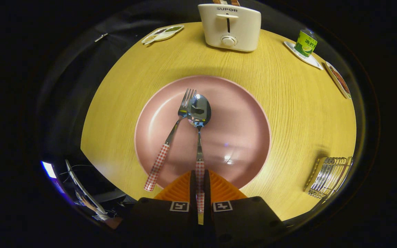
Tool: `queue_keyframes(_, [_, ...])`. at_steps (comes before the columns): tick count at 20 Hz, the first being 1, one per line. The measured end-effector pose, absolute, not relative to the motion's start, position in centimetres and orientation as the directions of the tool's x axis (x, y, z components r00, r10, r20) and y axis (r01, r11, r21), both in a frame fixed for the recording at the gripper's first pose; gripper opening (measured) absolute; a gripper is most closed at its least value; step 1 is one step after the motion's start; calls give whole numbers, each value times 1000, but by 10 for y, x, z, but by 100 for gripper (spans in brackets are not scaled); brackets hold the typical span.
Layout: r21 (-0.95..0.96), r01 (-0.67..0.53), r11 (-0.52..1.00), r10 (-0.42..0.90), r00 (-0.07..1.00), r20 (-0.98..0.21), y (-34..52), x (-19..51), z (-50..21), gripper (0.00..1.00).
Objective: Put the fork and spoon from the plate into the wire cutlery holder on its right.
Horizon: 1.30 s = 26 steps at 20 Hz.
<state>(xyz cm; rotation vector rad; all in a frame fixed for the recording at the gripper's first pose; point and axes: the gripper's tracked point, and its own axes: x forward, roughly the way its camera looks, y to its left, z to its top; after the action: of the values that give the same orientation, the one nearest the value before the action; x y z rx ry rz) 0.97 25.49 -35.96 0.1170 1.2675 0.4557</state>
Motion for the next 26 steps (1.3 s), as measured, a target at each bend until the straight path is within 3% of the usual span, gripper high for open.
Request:
queue_keyframes(6, [411, -334, 848, 512, 317, -798, 224, 14, -300, 10])
queue_keyframes(13, [307, -389, 869, 458, 395, -796, 103, -5, -243, 10])
queue_keyframes(16, [204, -381, 902, 361, 404, -841, 34, -16, -239, 10])
queue_keyframes(20, [160, -364, 917, 287, 327, -900, -27, -35, -250, 10])
queue_keyframes(26, [163, -348, 923, 215, 117, -970, -76, -61, -278, 10])
